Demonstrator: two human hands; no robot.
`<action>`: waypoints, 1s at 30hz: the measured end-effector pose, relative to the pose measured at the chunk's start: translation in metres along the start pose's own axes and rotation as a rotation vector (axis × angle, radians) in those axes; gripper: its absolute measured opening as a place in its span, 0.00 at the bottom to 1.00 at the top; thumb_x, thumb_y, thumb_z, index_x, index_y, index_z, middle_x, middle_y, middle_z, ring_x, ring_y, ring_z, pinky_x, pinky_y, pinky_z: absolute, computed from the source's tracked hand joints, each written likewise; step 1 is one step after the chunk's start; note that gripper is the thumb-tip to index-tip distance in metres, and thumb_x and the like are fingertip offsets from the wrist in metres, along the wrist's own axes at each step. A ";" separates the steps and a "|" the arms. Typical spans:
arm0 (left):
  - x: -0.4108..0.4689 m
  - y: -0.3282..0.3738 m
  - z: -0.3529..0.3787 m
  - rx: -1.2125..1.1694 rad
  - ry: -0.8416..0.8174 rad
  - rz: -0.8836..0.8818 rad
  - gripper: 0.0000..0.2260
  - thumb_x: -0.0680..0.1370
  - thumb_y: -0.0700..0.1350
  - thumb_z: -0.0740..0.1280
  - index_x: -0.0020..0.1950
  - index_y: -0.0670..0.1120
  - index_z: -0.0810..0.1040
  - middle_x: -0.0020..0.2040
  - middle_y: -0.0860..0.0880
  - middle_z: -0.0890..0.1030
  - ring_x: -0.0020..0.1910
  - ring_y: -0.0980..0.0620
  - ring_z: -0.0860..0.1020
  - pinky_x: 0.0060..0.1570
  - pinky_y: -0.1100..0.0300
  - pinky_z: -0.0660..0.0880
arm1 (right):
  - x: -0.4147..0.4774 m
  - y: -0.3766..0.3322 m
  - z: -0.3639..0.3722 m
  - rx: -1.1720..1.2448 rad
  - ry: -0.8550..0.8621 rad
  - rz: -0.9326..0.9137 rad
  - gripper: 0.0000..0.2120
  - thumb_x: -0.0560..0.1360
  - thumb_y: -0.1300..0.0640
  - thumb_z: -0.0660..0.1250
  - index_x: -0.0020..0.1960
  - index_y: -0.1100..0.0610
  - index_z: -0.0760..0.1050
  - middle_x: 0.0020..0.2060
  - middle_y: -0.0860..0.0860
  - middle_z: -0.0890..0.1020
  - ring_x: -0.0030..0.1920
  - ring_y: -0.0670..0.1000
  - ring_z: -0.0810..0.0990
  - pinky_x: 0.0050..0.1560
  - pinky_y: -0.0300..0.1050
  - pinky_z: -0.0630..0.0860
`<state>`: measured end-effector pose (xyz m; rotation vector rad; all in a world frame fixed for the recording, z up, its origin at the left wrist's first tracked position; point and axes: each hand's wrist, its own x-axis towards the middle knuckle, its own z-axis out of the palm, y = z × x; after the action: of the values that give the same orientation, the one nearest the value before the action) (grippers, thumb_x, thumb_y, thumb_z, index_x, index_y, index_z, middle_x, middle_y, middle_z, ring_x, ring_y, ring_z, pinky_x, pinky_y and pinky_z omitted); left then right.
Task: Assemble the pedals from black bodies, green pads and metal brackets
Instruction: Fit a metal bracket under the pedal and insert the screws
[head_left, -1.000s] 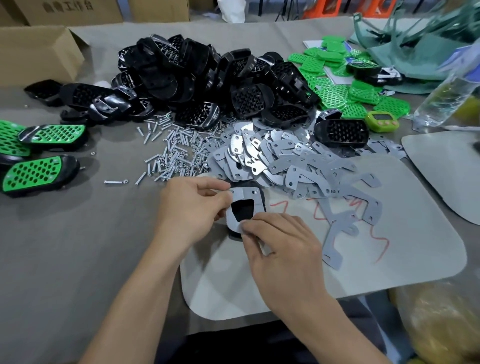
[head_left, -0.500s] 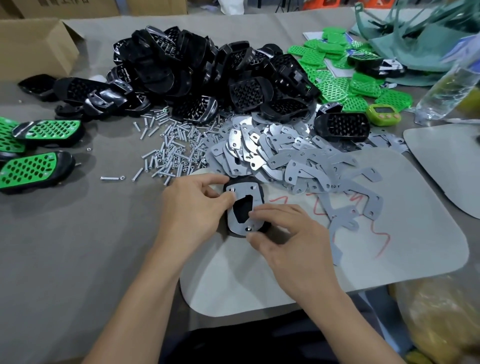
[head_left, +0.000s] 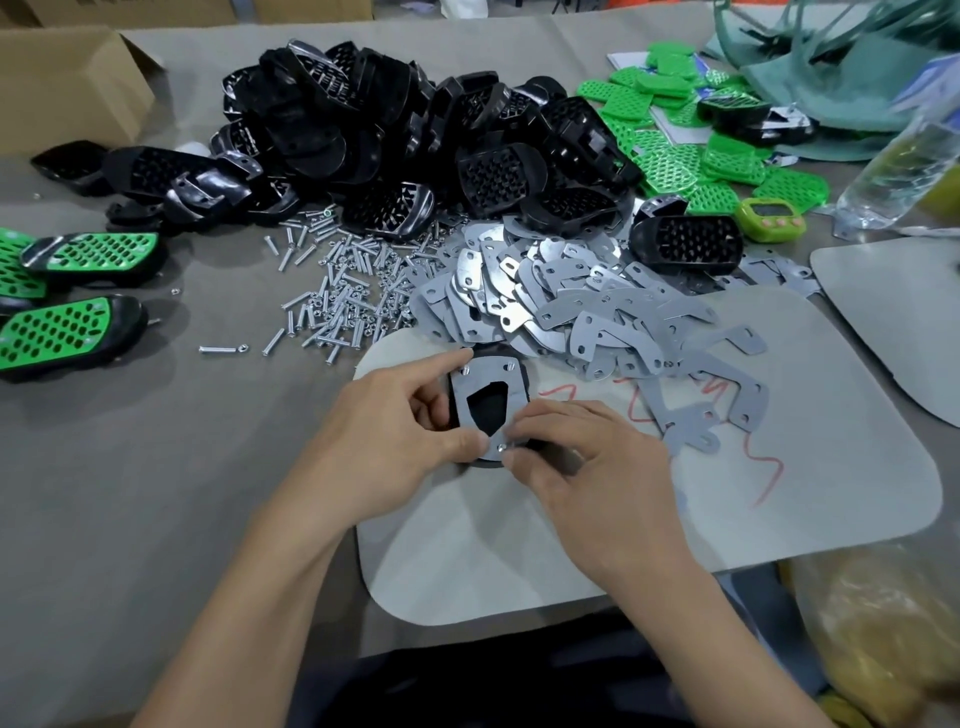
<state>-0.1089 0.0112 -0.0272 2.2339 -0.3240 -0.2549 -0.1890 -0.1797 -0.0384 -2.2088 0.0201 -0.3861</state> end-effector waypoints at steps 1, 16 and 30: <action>-0.001 0.001 0.001 0.016 0.010 0.008 0.34 0.67 0.57 0.81 0.72 0.65 0.75 0.37 0.59 0.78 0.31 0.61 0.71 0.36 0.69 0.69 | -0.001 0.001 0.000 0.019 0.006 0.022 0.10 0.69 0.61 0.80 0.46 0.48 0.86 0.50 0.33 0.82 0.55 0.41 0.81 0.58 0.33 0.75; -0.010 0.014 0.020 -0.082 0.288 -0.157 0.19 0.62 0.54 0.85 0.46 0.59 0.79 0.34 0.60 0.82 0.31 0.61 0.78 0.34 0.59 0.74 | -0.001 -0.016 0.005 -0.234 -0.047 0.121 0.35 0.65 0.43 0.79 0.71 0.37 0.72 0.49 0.42 0.79 0.50 0.40 0.73 0.51 0.24 0.62; -0.026 0.034 0.037 0.334 0.445 0.000 0.18 0.80 0.52 0.71 0.32 0.47 0.78 0.28 0.52 0.74 0.30 0.46 0.71 0.32 0.56 0.63 | 0.000 -0.014 0.014 -0.234 0.046 -0.009 0.28 0.66 0.52 0.73 0.66 0.45 0.79 0.53 0.45 0.85 0.56 0.50 0.80 0.57 0.32 0.68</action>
<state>-0.1492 -0.0281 -0.0218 2.5370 -0.1295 0.3186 -0.1868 -0.1605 -0.0358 -2.4305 0.0841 -0.4587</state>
